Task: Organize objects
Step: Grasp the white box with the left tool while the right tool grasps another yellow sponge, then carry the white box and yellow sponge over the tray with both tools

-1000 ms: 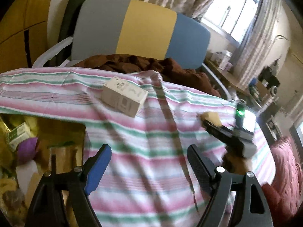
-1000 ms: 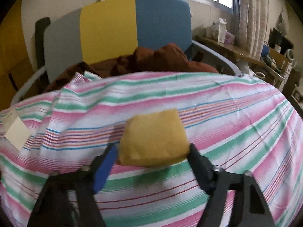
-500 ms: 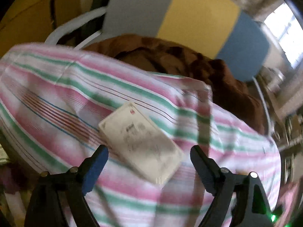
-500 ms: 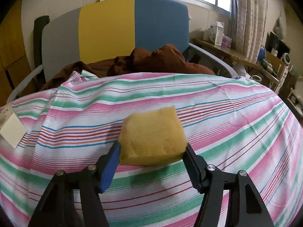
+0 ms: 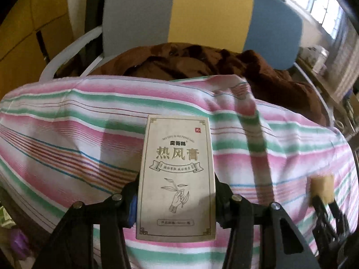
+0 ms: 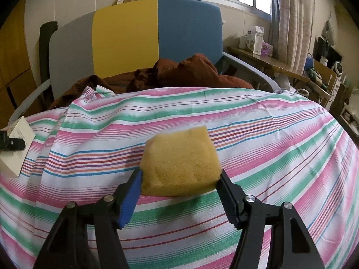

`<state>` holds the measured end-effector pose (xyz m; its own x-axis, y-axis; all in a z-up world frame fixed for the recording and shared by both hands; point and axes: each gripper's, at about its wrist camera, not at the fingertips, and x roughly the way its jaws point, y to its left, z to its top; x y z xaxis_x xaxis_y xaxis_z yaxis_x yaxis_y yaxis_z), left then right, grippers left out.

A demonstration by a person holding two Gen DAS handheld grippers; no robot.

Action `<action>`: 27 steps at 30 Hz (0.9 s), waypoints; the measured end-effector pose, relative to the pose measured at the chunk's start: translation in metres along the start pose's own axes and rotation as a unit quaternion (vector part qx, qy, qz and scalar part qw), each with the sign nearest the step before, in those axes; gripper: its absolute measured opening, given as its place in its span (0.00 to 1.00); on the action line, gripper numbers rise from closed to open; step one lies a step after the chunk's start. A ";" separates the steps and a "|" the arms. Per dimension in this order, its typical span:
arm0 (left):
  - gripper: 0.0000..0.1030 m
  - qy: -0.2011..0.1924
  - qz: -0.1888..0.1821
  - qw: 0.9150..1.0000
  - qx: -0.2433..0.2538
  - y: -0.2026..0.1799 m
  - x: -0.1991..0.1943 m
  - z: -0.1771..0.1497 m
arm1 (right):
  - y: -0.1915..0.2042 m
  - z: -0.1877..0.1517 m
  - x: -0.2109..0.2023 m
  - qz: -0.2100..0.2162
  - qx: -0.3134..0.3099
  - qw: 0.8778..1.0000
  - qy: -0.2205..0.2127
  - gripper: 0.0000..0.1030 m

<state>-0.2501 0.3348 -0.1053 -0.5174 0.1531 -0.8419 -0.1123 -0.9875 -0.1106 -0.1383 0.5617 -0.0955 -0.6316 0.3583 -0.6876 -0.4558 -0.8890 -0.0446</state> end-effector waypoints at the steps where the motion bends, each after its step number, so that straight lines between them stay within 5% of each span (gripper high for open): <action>1: 0.49 -0.008 -0.007 1.000 0.002 -0.002 -0.004 -0.005 | 0.000 0.000 0.000 -0.002 -0.002 1.000 0.000 0.64; 14: 0.50 -0.064 -0.053 0.996 0.039 -0.029 -0.020 -0.068 | 0.004 0.000 -0.004 -0.015 -0.011 1.000 -0.009 0.63; 27: 0.51 -0.079 -0.069 0.994 0.036 -0.026 -0.016 -0.074 | 0.004 -0.001 -0.013 -0.027 -0.011 0.999 -0.031 0.63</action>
<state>-0.1761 0.3554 -0.1282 -0.6181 0.2974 -0.7277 -0.2498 -0.9520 -0.1769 -0.1317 0.5529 -0.0872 -0.6447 0.4214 -0.6378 -0.4766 -0.8739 -0.0955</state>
